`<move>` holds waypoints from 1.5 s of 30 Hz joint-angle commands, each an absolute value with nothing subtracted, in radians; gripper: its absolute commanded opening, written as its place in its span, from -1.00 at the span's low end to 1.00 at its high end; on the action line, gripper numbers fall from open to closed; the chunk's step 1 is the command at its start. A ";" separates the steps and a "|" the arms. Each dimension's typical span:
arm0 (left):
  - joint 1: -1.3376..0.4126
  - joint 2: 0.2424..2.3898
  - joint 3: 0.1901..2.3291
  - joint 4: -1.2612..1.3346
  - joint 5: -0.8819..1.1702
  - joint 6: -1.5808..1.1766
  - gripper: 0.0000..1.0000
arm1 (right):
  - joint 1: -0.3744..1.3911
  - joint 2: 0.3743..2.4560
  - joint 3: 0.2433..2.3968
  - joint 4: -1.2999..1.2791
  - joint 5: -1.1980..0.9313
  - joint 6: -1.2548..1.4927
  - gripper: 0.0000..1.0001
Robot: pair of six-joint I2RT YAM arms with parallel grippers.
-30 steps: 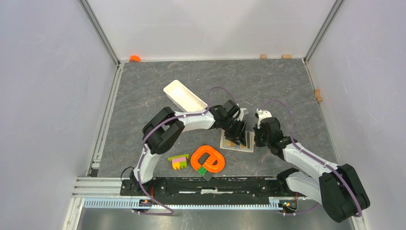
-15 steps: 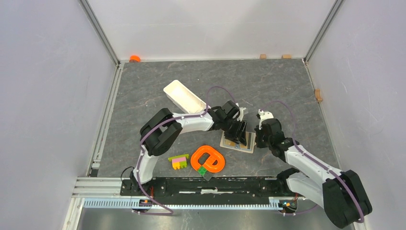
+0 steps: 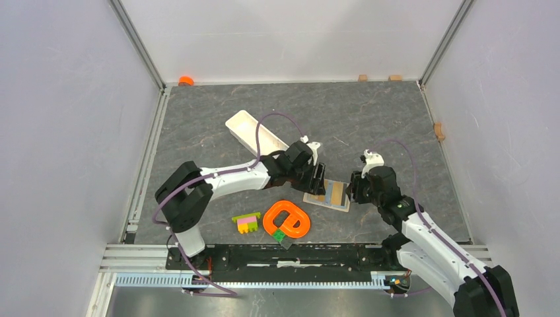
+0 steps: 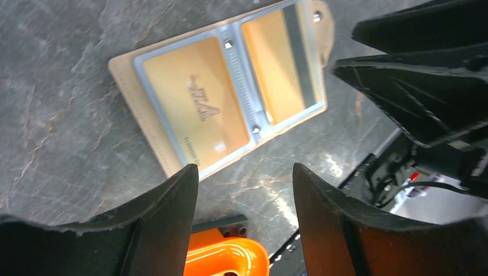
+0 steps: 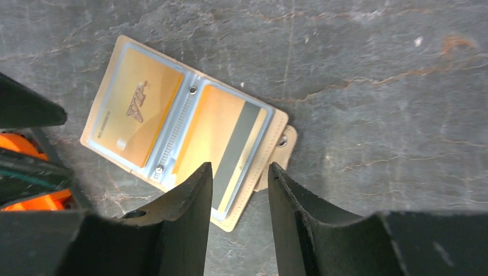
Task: Put the credit cards into the card holder
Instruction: Insert the credit card into the card holder.
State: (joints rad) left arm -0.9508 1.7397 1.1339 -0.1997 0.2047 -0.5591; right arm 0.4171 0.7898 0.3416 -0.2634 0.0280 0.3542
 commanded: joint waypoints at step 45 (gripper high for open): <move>-0.938 1.839 1.068 -0.156 0.090 -0.510 0.05 | 0.420 0.869 0.234 -0.064 -0.163 0.477 -0.34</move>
State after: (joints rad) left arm -0.9382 1.8179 1.0721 -0.1814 0.1024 -0.5335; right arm 0.4171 0.8604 0.2424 -0.1146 -0.1539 0.4736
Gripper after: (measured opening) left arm 0.533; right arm 0.337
